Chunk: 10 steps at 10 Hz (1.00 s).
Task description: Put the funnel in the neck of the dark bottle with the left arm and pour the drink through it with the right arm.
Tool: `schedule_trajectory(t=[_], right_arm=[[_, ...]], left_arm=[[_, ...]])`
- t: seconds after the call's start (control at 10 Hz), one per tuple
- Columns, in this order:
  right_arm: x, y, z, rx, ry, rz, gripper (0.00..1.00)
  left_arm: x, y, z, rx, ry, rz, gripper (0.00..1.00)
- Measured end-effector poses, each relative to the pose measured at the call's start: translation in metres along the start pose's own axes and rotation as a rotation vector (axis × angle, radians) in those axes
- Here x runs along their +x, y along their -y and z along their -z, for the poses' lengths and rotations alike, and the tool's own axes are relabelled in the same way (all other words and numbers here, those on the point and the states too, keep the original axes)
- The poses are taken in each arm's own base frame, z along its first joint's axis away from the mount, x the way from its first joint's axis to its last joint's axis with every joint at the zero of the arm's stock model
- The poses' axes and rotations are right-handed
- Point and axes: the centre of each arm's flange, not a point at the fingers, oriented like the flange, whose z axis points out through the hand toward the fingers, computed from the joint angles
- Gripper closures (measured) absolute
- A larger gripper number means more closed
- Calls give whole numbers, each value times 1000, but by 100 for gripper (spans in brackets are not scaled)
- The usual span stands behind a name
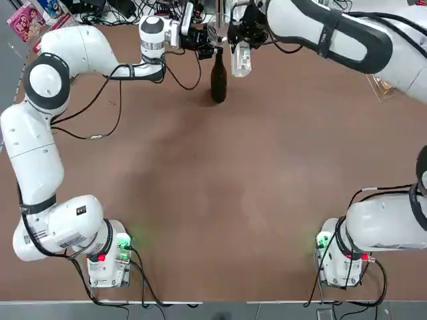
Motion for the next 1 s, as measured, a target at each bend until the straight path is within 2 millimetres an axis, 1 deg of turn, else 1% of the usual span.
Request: schedule_trajectory(t=[0.2, 0.4, 0.7, 1.0], right_arm=[[6, 2, -11, -13, 8, -23, 56], [9, 1, -15, -10, 17, -27, 56], [10, 1, -24, -8, 37, -27, 56], [7, 9, -39, -30, 49, -38, 56]], left_arm=[[1, 1, 1, 1, -1, -1, 55], [1, 1, 1, 1, -2, -2, 56], [2, 1, 0, -4, -5, -2, 56], [2, 1, 0, -1, -13, 5, 56]])
